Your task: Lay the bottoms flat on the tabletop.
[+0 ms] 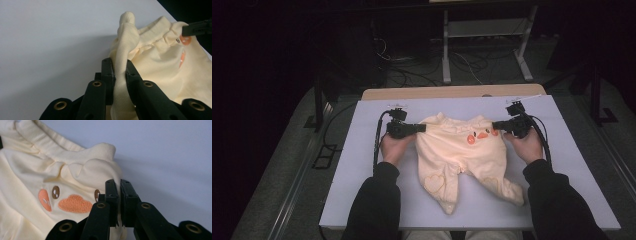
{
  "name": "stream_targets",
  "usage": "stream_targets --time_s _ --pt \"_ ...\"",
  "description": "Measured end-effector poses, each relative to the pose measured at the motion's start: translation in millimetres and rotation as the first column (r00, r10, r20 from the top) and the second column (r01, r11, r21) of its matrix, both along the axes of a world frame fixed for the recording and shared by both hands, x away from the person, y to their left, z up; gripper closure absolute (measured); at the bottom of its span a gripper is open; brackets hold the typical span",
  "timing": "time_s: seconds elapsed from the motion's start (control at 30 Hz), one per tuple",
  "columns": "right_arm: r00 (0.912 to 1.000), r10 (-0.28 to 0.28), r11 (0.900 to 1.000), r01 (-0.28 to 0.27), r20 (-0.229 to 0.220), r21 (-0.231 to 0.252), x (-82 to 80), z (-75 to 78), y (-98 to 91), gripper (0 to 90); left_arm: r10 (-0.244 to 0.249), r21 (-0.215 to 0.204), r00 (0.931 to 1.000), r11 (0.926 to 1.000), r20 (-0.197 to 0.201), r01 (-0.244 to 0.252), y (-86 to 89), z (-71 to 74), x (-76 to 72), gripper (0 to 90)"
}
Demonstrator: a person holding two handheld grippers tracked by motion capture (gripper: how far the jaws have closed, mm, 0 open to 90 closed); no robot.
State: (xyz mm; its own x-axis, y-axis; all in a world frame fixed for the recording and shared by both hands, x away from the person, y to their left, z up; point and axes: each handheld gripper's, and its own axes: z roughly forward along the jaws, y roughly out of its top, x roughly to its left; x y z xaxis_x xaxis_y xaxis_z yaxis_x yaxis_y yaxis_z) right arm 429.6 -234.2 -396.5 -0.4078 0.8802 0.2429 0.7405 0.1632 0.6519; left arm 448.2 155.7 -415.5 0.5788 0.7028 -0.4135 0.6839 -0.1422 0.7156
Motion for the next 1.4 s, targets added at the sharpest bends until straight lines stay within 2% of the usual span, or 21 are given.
stream_targets --time_s 0.07,0.2,0.23,0.33,0.47,0.57,0.73,0.83,0.93,1.07,1.17,1.27,1.4 --pt "0.9997 -0.007 0.9999 0.006 0.025 0.012 10.1 1.2 -0.6 84.4 0.013 -0.007 0.9999 0.9999 0.004 -0.013 0.9 0.6 5.1 80.2" --pt "0.9991 -0.036 0.9989 0.036 0.020 0.031 30.5 -3.1 -3.4 84.4 0.022 -0.013 0.9996 0.9997 0.016 -0.022 0.6 4.2 17.4 80.1" --pt "0.9990 -0.041 0.9988 0.040 0.021 0.027 35.0 -4.6 -3.7 84.4 0.024 -0.007 0.9995 0.9997 0.020 -0.024 -0.4 4.7 20.5 79.9" --pt "0.9978 -0.064 0.9976 0.063 0.019 0.029 45.8 -9.9 -3.4 84.4 0.023 0.046 0.9992 0.9986 0.031 -0.025 -5.6 3.1 28.9 79.6" --pt "0.9963 -0.086 0.9962 0.085 0.011 0.016 57.0 -20.2 -0.7 84.4 0.036 0.049 0.9989 0.9981 0.031 -0.038 -8.3 -1.5 36.0 79.6" --pt "0.9950 -0.099 0.9947 0.099 0.008 0.026 62.4 -24.0 -0.3 84.4 0.054 0.049 0.9982 0.9973 0.028 -0.055 -7.0 -4.6 41.2 79.5" --pt "0.9952 -0.098 0.9949 0.097 0.011 0.026 70.7 -20.3 2.3 84.4 0.070 0.059 0.9973 0.9957 0.025 -0.071 -4.7 -4.3 48.5 79.4" --pt "0.9947 -0.101 0.9949 0.101 0.019 0.001 75.7 -15.5 5.8 84.4 0.073 0.065 0.9968 0.9951 0.031 -0.075 -4.3 -1.0 51.7 79.4" --pt "0.9941 -0.104 0.9939 0.105 0.033 -0.035 80.3 -11.8 10.6 84.4 0.083 0.070 0.9944 0.9937 0.064 -0.088 -3.8 0.8 53.3 79.2" --pt "0.9929 -0.107 0.9933 0.109 0.052 -0.038 85.6 -6.4 14.3 84.4 0.119 0.068 0.9892 0.9898 0.085 -0.125 0.5 -0.8 55.5 79.3" --pt "0.9918 -0.110 0.9929 0.112 0.066 -0.040 87.9 -4.4 16.9 84.4 0.159 0.066 0.9844 0.9842 0.075 -0.164 8.2 -2.8 57.1 81.0" --pt "0.9930 -0.108 0.9927 0.110 0.048 -0.050 89.9 -8.3 17.5 84.4 0.195 0.058 0.9802 0.9787 0.032 -0.197 17.8 -6.2 58.3 83.7" --pt "0.9928 -0.118 0.9905 0.119 0.022 -0.069 89.6 -16.5 15.4 83.7 0.173 0.059 0.9848 0.9834 -0.017 -0.171 20.4 -11.7 57.0 83.2"
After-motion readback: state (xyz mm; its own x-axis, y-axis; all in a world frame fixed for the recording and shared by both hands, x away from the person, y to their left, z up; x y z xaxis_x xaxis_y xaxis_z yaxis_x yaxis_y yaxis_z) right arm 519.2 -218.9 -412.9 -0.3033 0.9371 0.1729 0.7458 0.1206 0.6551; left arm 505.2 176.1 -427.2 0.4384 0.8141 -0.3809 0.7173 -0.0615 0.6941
